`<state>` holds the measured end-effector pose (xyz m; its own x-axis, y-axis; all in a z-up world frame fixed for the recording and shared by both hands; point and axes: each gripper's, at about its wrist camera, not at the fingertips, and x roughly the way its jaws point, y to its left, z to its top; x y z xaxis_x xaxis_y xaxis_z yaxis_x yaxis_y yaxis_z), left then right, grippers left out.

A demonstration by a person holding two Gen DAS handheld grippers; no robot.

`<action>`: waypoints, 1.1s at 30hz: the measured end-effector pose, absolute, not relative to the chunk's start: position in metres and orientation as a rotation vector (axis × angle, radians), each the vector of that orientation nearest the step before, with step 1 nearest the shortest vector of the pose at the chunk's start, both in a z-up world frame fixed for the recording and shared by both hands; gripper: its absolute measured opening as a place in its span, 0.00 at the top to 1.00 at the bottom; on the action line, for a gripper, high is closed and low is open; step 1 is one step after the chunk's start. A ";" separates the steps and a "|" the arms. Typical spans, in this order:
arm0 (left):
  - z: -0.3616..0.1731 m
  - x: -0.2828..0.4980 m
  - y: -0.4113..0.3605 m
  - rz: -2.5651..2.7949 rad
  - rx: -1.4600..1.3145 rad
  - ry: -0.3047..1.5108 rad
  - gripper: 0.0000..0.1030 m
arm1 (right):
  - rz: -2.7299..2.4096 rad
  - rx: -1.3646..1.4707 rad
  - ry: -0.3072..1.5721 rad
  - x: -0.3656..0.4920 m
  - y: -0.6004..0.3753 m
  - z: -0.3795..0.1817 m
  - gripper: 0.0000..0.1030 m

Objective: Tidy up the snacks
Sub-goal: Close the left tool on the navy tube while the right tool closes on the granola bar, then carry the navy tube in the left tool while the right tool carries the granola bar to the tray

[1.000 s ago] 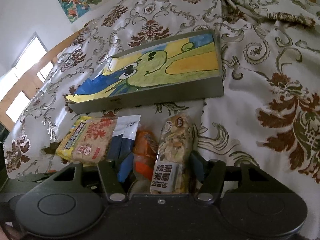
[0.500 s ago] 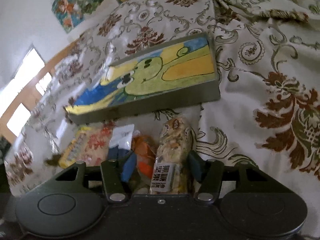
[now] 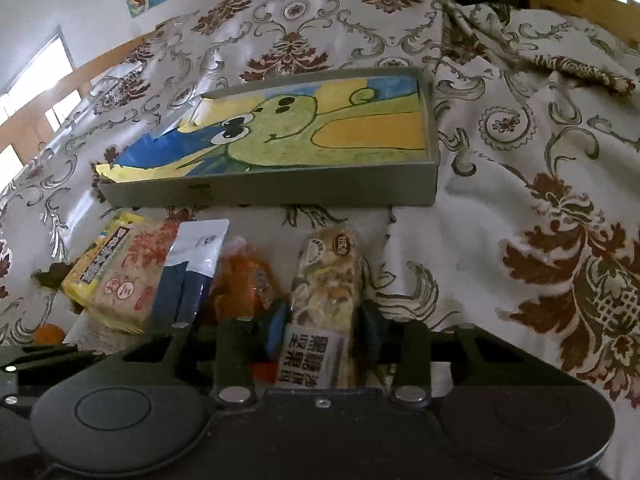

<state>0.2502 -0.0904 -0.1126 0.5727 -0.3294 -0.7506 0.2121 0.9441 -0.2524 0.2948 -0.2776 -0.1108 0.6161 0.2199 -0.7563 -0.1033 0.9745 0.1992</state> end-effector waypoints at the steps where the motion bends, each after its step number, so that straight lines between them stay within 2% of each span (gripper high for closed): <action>1: -0.112 0.249 -0.090 -0.316 -0.144 0.906 0.65 | 0.184 0.151 0.888 0.294 -0.279 -0.110 0.61; 7: -0.097 0.242 -0.087 -0.306 -0.164 0.869 0.66 | 0.185 0.168 0.842 0.287 -0.282 -0.095 0.61; 16: -0.056 0.259 -0.082 -0.301 -0.198 0.777 0.66 | 0.200 0.252 0.651 0.281 -0.302 -0.062 0.61; 25: -0.025 0.349 -0.094 -0.298 -0.194 0.734 0.66 | 0.206 0.311 0.520 0.342 -0.315 -0.043 0.61; 33: -0.047 0.440 -0.104 -0.300 -0.265 0.790 0.66 | 0.183 0.309 0.566 0.422 -0.326 -0.065 0.61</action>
<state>0.4405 -0.1043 -0.0468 0.6660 -0.3601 -0.6532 0.1640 0.9250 -0.3427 0.4223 -0.3264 -0.0649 0.8295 0.2535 -0.4976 -0.0849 0.9380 0.3362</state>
